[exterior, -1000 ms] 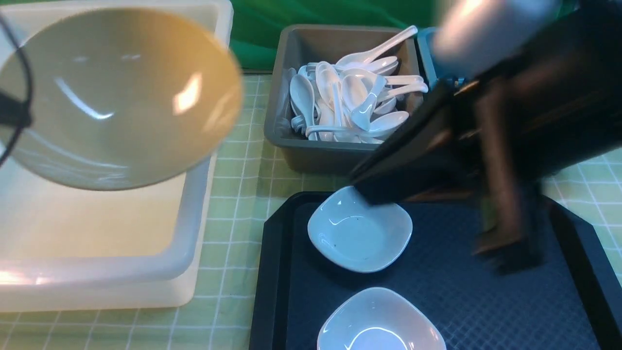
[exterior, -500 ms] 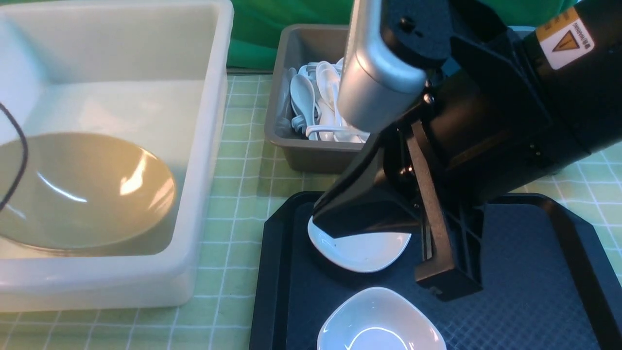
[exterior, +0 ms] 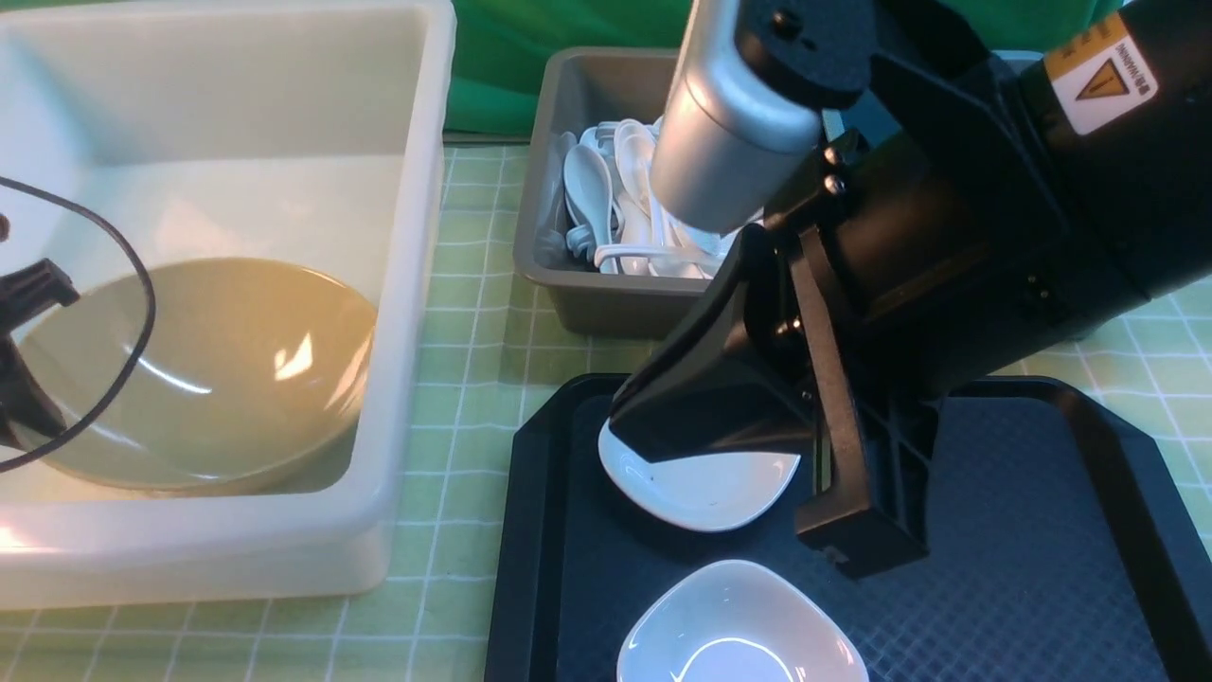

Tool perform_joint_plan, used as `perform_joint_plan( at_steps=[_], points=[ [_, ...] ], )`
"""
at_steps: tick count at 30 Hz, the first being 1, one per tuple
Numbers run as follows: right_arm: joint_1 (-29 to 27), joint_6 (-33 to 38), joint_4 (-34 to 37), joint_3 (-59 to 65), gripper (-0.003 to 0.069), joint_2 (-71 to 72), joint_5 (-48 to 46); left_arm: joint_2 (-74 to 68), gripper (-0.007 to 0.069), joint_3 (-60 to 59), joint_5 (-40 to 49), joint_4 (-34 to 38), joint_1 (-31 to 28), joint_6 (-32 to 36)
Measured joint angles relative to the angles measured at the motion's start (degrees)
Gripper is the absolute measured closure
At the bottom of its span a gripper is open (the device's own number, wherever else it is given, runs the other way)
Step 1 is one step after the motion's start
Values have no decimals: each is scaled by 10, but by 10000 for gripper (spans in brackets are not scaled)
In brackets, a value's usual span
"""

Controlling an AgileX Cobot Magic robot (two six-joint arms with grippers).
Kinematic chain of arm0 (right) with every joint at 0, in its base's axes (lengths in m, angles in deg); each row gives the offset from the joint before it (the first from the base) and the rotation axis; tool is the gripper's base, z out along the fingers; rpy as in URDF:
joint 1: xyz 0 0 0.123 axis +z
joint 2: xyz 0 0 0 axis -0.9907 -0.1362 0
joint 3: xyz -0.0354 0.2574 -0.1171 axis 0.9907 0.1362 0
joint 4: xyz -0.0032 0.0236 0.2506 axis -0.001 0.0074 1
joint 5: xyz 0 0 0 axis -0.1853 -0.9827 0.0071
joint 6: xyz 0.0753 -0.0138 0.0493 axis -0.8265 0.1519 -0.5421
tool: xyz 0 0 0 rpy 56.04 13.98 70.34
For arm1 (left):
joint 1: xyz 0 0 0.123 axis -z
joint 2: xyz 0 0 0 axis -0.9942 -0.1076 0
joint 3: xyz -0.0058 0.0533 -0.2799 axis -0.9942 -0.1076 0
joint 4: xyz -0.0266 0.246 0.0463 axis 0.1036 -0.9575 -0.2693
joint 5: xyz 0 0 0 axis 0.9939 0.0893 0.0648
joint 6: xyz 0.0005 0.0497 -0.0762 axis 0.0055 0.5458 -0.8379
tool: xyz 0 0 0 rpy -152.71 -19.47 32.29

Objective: On green table put chopsticks spoon bowls plates into blue grey white boxes.
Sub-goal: 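Place the tan bowl onto the bowl stack in the left bin with the left gripper, then grasp the small white bowl on the black tray by its rim with the left gripper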

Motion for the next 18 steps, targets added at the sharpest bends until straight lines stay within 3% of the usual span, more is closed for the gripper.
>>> perform_joint_plan(
  at_steps=[6,7,11,15,18],
  points=[
    [0,-5,0,0,612,0,0,-1,368,15,22,-3,0,-8],
    [0,-5,-1,0,612,1,-3,-1,305,29,34,-7,0,-8],
    [0,-27,-26,0,612,22,-20,-1,168,72,64,-12,1,-8],
    [0,-79,-79,0,612,64,-57,15,89,96,66,0,1,-5],
    [0,-101,-99,11,612,101,-80,48,71,96,68,30,3,10]
  ],
)
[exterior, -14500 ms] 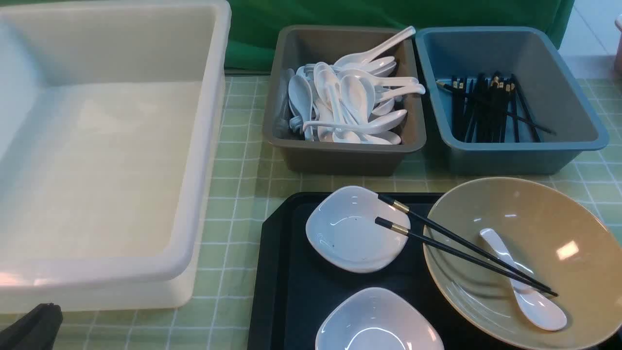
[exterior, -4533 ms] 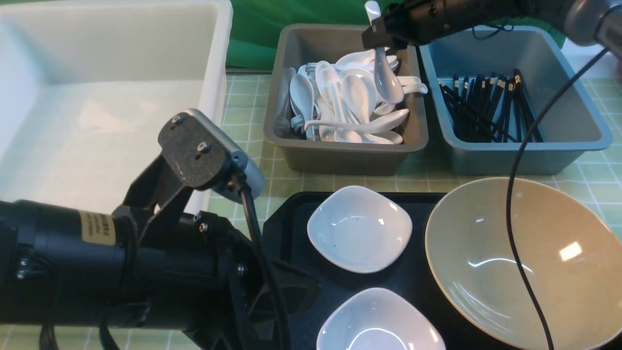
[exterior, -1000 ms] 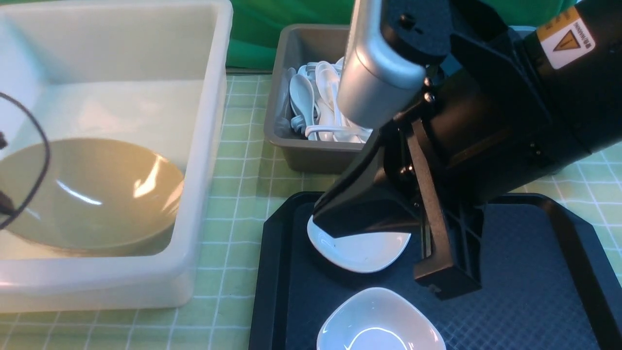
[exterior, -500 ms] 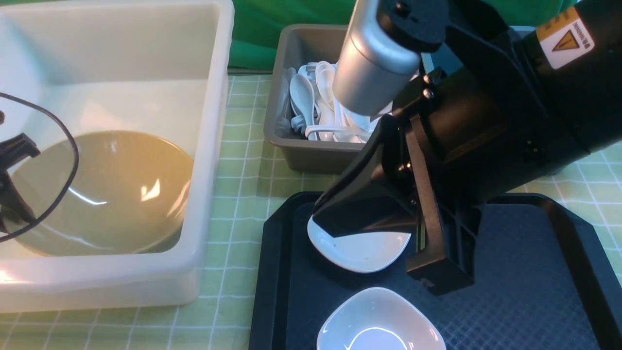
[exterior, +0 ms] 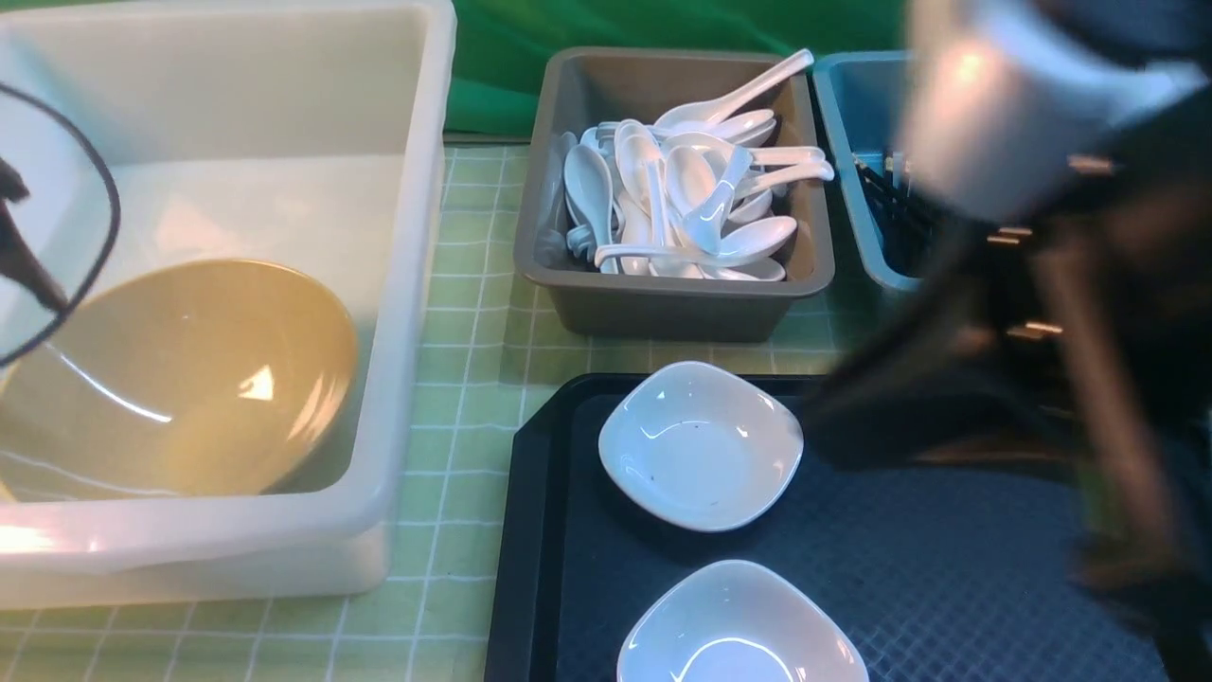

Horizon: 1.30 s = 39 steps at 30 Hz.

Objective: On green table put chopsticks spoon bowls plates into blue grey white boxes.
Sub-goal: 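Grasp the small white bowl on the black tray by its rim with the left gripper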

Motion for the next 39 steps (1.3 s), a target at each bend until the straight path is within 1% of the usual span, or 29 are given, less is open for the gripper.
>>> perform_joint_plan(
  at_steps=[3,5,8,10,11,13,16,17,19,24,29,33,37,39],
  points=[
    [0,-11,-5,43,612,57,6,65,64,0,1,64,38,52],
    [0,-11,-4,83,612,91,26,101,64,0,2,107,92,91],
    [0,-12,-6,146,608,129,72,125,64,0,7,158,204,124],
    [0,-13,-7,176,606,143,96,117,64,0,5,171,293,128],
    [0,-13,-7,180,605,144,97,116,64,0,2,172,301,126],
    [0,-20,-7,189,603,148,108,85,64,0,-27,171,380,111],
    [0,-25,-7,189,601,152,110,10,64,0,-71,160,460,98],
    [0,-26,-7,189,601,153,110,4,64,0,-73,159,463,98],
    [0,-27,-7,189,601,158,106,-64,64,9,-81,144,488,97],
    [0,-39,-6,189,596,165,99,-183,64,59,-60,105,495,81],
    [0,-56,-3,189,591,165,99,-250,64,123,-59,50,500,74],
    [0,-66,-3,189,590,166,99,-287,64,153,-59,45,500,74],
    [0,-71,-3,189,589,166,99,-319,64,155,-59,45,500,75],
    [0,-78,-3,189,588,166,99,-336,69,155,-59,47,500,86]
  ],
)
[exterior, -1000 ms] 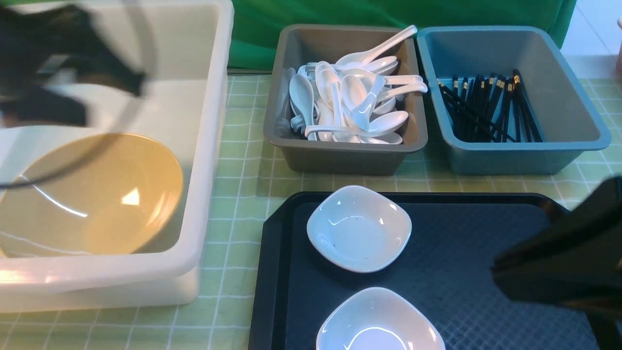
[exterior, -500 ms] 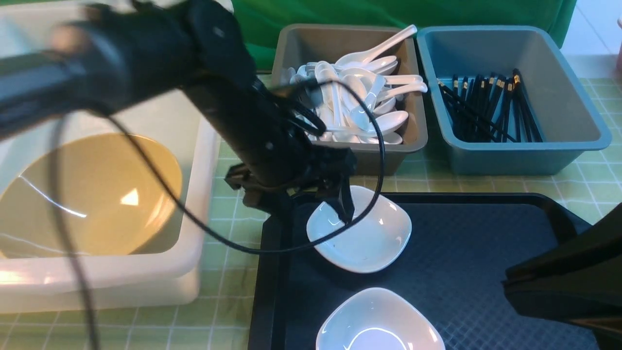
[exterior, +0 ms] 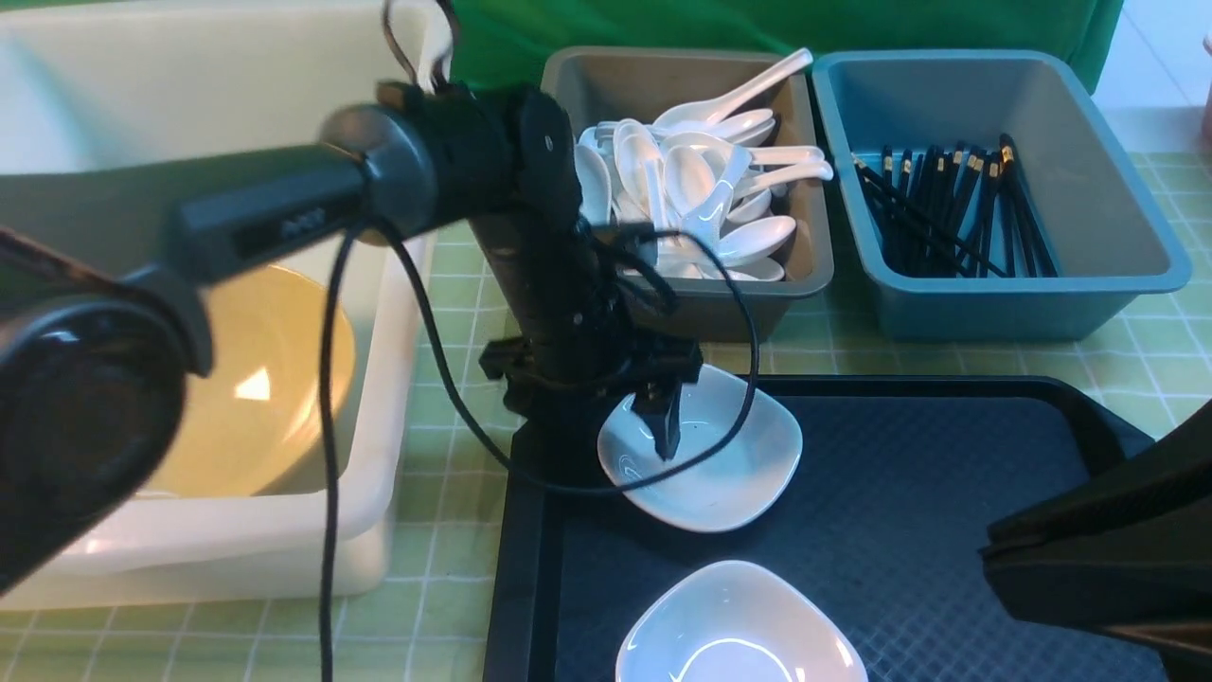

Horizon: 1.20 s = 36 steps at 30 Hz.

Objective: On green table put chopsticks spoon bowls plates into blue grey white boxes.
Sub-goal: 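Grasp the small white bowl on the black tray by its rim with the left gripper, then place the white bowl into the white bin with the other dishes with the left gripper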

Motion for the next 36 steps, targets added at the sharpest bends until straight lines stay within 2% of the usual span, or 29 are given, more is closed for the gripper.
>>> perform_joint_plan(
  at_steps=[3,5,6,7,8,9,12,16,22,24,25,26,27,28,29,30,31,32,36],
  points=[
    [0,-6,0,0,585,0,-1,-8,147,5,-1,26,-2,37],
    [0,-6,1,0,583,0,-1,-9,305,5,-1,48,-4,61],
    [0,-6,1,0,582,0,-1,-9,337,5,-1,49,-5,62],
    [0,-6,1,0,581,0,-1,-8,458,5,1,56,-8,65],
    [0,-6,1,0,580,1,-1,-6,538,5,3,60,-9,68],
    [0,-6,1,0,580,2,-1,-4,570,5,5,61,-12,68],
    [0,-6,1,0,579,2,-1,14,610,5,25,68,-20,66],
    [0,-3,1,0,574,3,12,75,609,4,52,55,-44,81],
    [0,67,33,-1,570,-6,60,215,609,4,59,53,-113,99],
    [0,145,62,-16,570,-42,72,285,609,4,66,54,-186,106],
    [0,151,66,-21,570,-46,72,295,609,4,66,55,-193,106],
    [0,194,76,-46,569,-89,74,332,609,4,71,63,-272,107],
    [0,197,76,-55,569,-95,74,335,609,2,71,65,-280,108],
    [0,209,78,-68,568,-119,74,348,609,-1,71,74,-316,111],
    [0,222,78,-111,568,-163,69,369,609,-17,70,97,-392,120],
    [0,224,78,-141,568,-196,63,377,609,-30,70,109,-430,123],
    [0,225,78,-154,568,-210,59,379,609,-37,70,112,-439,124],
    [0,228,80,-207,568,-261,37,391,609,-70,70,134,-522,127],
    [0,228,102,-308,567,-353,-32,399,609,-156,63,137,-659,111]
  ],
)
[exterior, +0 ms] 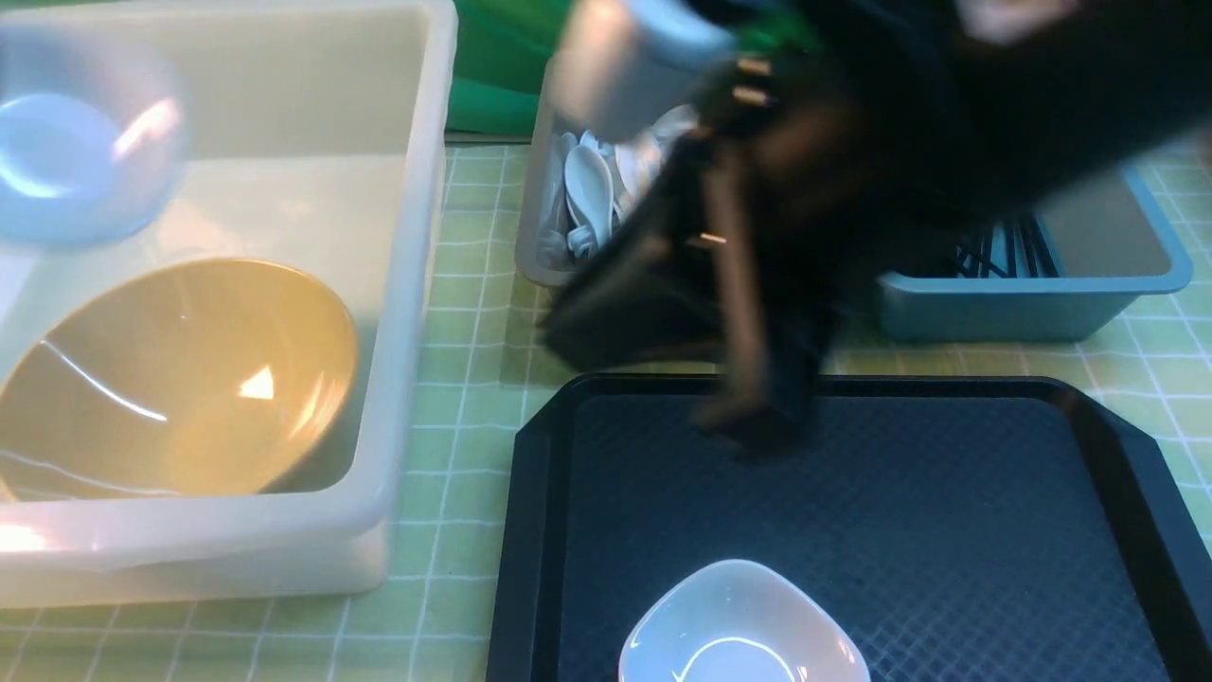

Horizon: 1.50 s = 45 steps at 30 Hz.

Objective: On green table put chopsticks spoon bowls plates into blue grey white boxes.
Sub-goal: 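Place the white bowl into the white bin with the other dishes with the left gripper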

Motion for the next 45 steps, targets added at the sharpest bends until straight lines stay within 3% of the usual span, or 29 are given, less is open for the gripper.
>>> perform_joint_plan(
  at_steps=[2,5,9,12,17,26,45],
  points=[
    [0,1,14,-30,567,-29,-25,1,609,-30,-25,-16,-44,-8],
    [0,5,22,-41,566,-45,-39,1,609,-45,-60,-58,-57,-10],
    [0,5,30,-43,562,-45,-57,1,609,-46,-93,-143,-17,-26],
    [0,5,55,-45,559,-45,-64,1,609,-46,-110,-248,31,-79],
    [0,11,83,-43,557,-45,-64,1,609,-47,-115,-336,61,-134],
    [0,30,114,17,550,-45,-9,-22,610,-47,-150,-357,64,-138],
    [0,41,123,40,538,-45,-1,-135,606,-47,-110,-345,64,-174]
  ],
)
